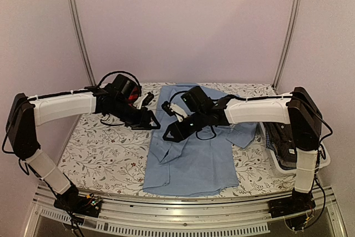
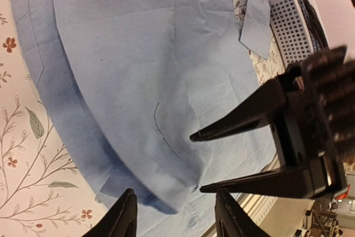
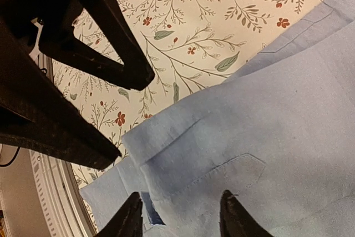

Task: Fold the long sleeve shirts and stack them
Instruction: Pass from the left arm to the right, then adjust the sleeve of the 1/3-folded shirt.

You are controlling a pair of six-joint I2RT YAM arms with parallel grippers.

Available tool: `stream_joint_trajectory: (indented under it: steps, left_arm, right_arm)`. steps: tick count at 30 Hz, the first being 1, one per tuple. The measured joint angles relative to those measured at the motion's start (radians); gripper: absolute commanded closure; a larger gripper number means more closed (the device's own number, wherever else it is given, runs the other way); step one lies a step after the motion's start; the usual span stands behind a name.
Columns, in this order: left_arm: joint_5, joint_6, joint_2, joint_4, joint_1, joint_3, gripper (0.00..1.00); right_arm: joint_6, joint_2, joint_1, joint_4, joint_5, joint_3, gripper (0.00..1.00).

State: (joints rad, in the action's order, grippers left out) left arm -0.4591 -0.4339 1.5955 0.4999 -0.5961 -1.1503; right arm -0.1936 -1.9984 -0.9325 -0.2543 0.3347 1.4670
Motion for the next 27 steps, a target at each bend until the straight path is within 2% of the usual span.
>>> stream_joint_trajectory:
  steps: [2,4,11,15,21,27]
  left_arm:
    - [-0.002,0.002,-0.013,-0.002,0.006,0.034,0.41]
    - [-0.002,0.008,-0.024,-0.001,0.011,0.065,0.41]
    - [0.0,0.004,-0.036,-0.019,0.017,0.182,0.41]
    - [-0.01,-0.006,-0.036,-0.063,0.017,0.231,0.34]
    - [-0.035,-0.019,-0.037,-0.203,0.015,0.292,0.26]
    - [-0.064,-0.03,-0.019,-0.339,-0.016,0.316,0.24]
  right_arm:
    - [0.006,-0.003,0.011,-0.014,0.039,0.005,0.33]
    - [0.018,-0.007,0.016,-0.028,0.063,0.011,0.29]
    - [-0.006,-0.007,0.016,-0.046,0.032,0.011,0.32]
    - [-0.048,-0.005,0.019,-0.038,0.011,-0.006,0.32]
    - [-0.084,0.016,0.022,-0.014,0.001,-0.107,0.32]
    - [-0.105,0.047,0.022,0.015,-0.016,-0.164,0.3]
